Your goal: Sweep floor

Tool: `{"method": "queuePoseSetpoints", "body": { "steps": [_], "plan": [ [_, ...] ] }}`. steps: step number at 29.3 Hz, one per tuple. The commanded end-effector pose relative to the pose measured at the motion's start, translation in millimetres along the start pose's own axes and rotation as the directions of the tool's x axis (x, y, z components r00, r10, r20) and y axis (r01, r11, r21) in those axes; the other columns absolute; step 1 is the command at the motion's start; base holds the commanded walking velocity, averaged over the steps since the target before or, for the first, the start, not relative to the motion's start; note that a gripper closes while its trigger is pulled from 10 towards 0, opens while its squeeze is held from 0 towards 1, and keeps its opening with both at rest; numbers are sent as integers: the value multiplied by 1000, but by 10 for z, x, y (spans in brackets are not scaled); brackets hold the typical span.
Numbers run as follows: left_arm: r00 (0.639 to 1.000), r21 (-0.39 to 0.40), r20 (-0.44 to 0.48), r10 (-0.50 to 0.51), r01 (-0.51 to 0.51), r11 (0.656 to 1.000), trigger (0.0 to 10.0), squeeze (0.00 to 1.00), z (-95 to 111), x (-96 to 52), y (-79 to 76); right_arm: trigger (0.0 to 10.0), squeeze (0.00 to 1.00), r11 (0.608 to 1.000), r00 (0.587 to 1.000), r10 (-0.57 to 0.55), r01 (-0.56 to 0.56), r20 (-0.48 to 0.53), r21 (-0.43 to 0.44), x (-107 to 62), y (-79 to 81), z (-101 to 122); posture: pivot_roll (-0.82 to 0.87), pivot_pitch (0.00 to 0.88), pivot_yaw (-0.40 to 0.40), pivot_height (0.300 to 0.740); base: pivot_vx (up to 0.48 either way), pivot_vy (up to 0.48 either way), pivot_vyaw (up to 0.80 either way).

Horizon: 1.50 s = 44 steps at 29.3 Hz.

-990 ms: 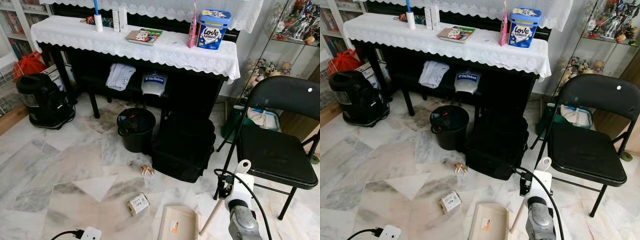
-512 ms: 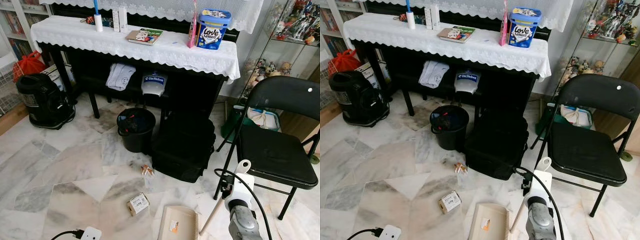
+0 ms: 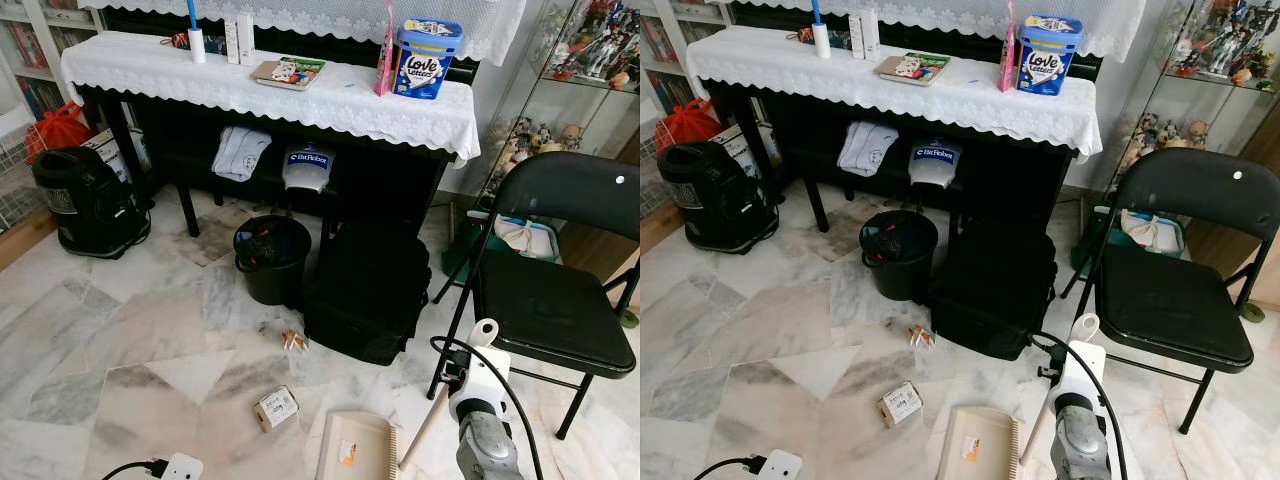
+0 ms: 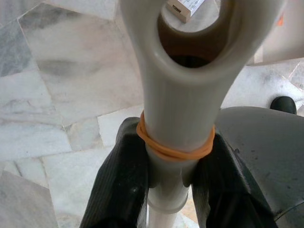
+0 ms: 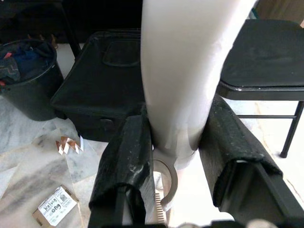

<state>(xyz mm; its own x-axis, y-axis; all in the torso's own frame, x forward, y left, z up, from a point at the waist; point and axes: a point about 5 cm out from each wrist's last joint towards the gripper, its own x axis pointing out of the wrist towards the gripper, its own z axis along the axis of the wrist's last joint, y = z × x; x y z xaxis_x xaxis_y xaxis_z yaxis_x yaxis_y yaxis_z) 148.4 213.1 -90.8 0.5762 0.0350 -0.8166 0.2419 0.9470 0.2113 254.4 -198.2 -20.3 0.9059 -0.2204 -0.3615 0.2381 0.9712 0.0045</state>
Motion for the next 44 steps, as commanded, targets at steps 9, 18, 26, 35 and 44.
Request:
{"method": "queuePoseSetpoints", "body": {
  "steps": [9, 18, 26, 35, 44],
  "plan": [
    [998, -23, -9, -66, 66, 998, 10000, 0, -41, -5, -177, 0, 0, 1000, 1000, 9, -9, 4, -6, -13, 11, -10, -8, 0, -107, 740, 0, 0, 0],
    [998, -26, -2, -61, 61, 998, 10000, 0, -1, 8, -163, 0, 0, 1000, 1000, 6, -5, 13, -27, 16, 21, 34, -14, 0, -108, 740, 0, 0, 0],
    [998, -68, 65, 8, -3, 998, 10000, 0, 155, 34, -4, 10000, 0, 999, 999, -38, 38, 24, -9, 49, -32, 90, -23, 0, -110, 740, 0, 0, 0],
    [936, -62, 330, 119, -104, 993, 10000, 0, 730, 26, 318, 10000, 0, 998, 998, -56, 56, 36, -3, 78, -39, 142, -3, 0, -114, 740, 0, 0, 0],
    [718, -97, 650, 250, -247, 964, 10000, 0, 1537, -203, 632, 10000, 0, 999, 997, -49, 50, 53, -3, 107, 27, 201, 8, 0, -124, 740, 0, 0, 0]
  ]
}}
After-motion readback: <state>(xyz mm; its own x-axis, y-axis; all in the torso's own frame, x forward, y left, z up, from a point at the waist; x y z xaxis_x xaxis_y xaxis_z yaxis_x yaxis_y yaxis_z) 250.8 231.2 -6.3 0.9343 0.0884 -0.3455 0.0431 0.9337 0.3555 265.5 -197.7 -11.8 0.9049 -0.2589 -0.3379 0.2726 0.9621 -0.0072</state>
